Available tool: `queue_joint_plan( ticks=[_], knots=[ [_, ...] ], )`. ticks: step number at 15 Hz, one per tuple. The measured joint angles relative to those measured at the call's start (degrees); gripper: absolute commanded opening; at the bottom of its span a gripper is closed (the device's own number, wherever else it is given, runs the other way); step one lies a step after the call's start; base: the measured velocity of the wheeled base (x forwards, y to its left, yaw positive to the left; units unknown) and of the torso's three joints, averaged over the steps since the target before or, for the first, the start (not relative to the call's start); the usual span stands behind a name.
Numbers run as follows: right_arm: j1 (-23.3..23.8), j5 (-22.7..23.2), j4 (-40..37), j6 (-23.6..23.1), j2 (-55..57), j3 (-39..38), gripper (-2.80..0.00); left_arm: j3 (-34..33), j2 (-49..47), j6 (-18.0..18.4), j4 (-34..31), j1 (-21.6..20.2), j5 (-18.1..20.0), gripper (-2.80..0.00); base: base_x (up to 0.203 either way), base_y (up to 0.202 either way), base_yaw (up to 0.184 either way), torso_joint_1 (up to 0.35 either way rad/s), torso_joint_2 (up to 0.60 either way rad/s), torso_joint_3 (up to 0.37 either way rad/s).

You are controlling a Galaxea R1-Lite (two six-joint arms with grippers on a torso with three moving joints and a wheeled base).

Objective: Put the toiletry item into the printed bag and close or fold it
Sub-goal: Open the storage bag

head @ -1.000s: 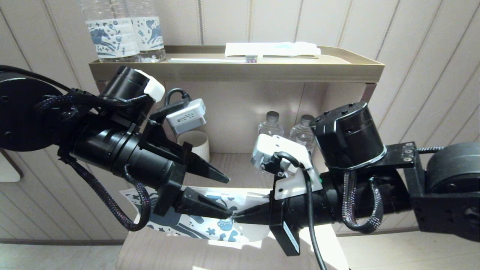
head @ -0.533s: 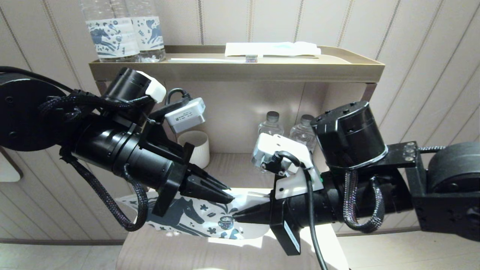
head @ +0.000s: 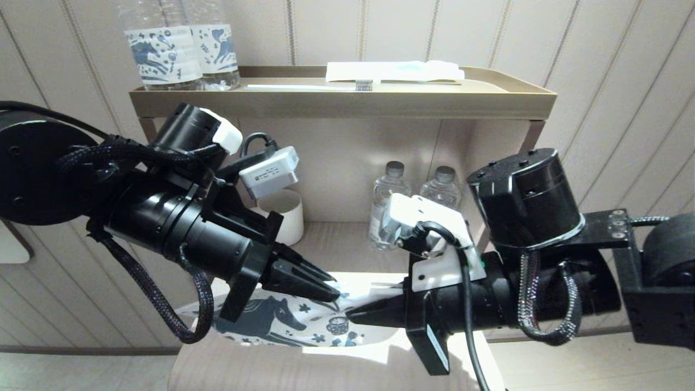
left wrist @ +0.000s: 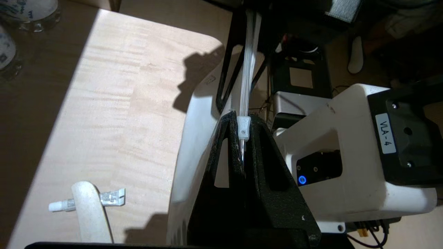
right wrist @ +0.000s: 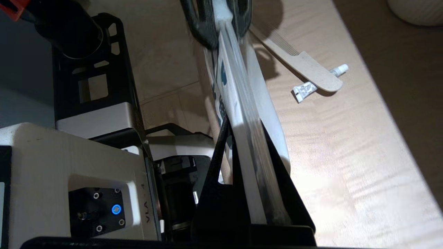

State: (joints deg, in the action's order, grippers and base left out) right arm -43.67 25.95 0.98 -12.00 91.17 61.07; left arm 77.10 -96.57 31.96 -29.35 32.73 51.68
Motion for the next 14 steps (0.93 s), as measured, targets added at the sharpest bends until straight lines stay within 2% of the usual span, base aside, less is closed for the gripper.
queue_joint_plan(
  ticks=[6, 10, 14],
  knots=[
    [2.61, -0.07, -0.14, -0.2, -5.53, -5.28, -2.8, -4.61, 2.56, 0.34, -0.03, -4.65, -0.22, -2.8, 0.0, 0.0, 0.0, 0.0, 0.0, 0.0],
    [3.9, -0.12, -0.24, -0.24, -9.12, -8.56, -2.8, -9.57, 5.04, 3.49, -0.09, -9.1, -0.01, -2.8, 0.0, 0.0, 0.0, 0.0, 0.0, 0.0],
    [4.4, 0.11, -0.25, -0.15, -11.51, -10.42, -2.8, -13.83, 7.03, 3.75, 0.31, -11.59, 0.17, -2.8, 0.0, 0.0, 0.0, 0.0, 0.0, 0.0]
  ],
)
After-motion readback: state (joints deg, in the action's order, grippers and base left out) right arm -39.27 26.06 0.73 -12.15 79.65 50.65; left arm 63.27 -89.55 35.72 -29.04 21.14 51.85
